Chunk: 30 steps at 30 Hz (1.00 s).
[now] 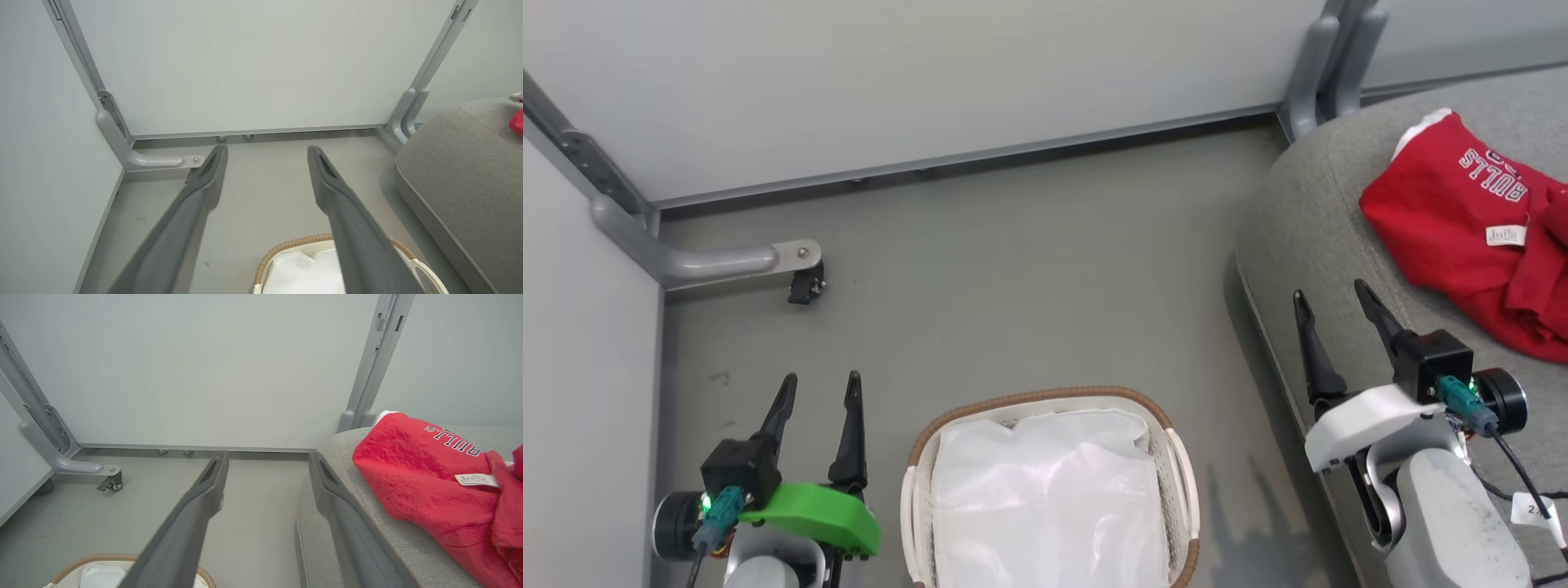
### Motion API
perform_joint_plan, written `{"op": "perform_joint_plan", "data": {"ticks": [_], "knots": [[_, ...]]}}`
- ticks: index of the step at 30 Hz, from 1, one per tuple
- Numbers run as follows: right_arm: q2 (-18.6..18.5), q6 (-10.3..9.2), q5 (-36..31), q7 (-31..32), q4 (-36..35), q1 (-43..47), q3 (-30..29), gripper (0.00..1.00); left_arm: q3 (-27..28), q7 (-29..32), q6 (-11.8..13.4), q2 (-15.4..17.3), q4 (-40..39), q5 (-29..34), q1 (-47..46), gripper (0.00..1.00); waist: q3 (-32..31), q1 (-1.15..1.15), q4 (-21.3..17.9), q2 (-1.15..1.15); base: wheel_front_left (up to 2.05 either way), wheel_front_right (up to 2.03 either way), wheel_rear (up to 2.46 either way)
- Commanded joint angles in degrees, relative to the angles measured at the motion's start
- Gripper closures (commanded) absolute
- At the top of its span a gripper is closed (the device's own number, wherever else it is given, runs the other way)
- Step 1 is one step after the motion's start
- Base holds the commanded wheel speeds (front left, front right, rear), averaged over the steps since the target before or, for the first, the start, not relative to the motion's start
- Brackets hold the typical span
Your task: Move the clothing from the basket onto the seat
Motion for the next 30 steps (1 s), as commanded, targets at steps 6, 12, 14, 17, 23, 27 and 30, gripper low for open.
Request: {"op": "perform_joint_plan", "data": {"ticks": [6, 12, 14, 17, 23, 27, 30], "knots": [[-0.25, -0.08, 0.82, 0.00, 0.36, 3.52, 0.43, 0.00, 2.70, 0.05, -0.15, -0.40, -0.56, 0.32, 4.01, 0.00, -3.99, 0.00, 2.36, 0.00, 0.00, 0.00, 0.00], [-0.24, -0.08, 1.64, 0.01, 0.90, 6.62, 0.42, 0.00, 4.33, 0.05, -0.16, -0.50, -1.65, -0.79, 7.04, 0.00, -6.18, 0.00, 2.29, 0.00, 0.00, 0.00, 0.00], [-0.01, 0.00, 1.61, 0.00, 0.92, 6.74, 0.45, 1.00, 4.23, 0.00, 0.00, -0.56, -1.81, -1.29, 7.02, 1.00, -5.96, 0.00, 2.19, 0.00, 0.00, 0.00, 0.00], [0.31, 0.00, 1.80, 0.10, 2.33, 7.81, 0.36, 1.00, 4.06, 0.05, 0.01, -0.77, -0.59, -1.51, 7.52, 1.00, -6.17, 0.00, 2.21, 0.00, 0.00, 0.00, 0.00], [0.42, 0.00, 7.36, 2.11, 2.92, 7.91, -0.61, 1.00, 4.52, 1.50, 0.00, -0.84, -0.33, -6.62, 7.27, 1.00, -6.28, 0.00, 2.18, 0.00, 0.00, 0.00, 0.00], [0.38, -0.01, 12.14, 3.12, 2.07, 8.24, -0.72, 1.00, 4.93, 2.64, 0.00, -0.83, -0.81, -10.76, 6.97, 1.00, -6.37, 0.00, 2.15, 0.00, 0.00, 0.00, 0.00], [0.35, -0.01, 15.68, 3.80, 1.41, 8.53, -0.76, 1.00, 5.24, 3.49, -0.01, -0.83, -1.17, -13.85, 6.73, 1.00, -6.44, 0.00, 2.13, 0.00, 0.00, 0.00, 0.00]]}}
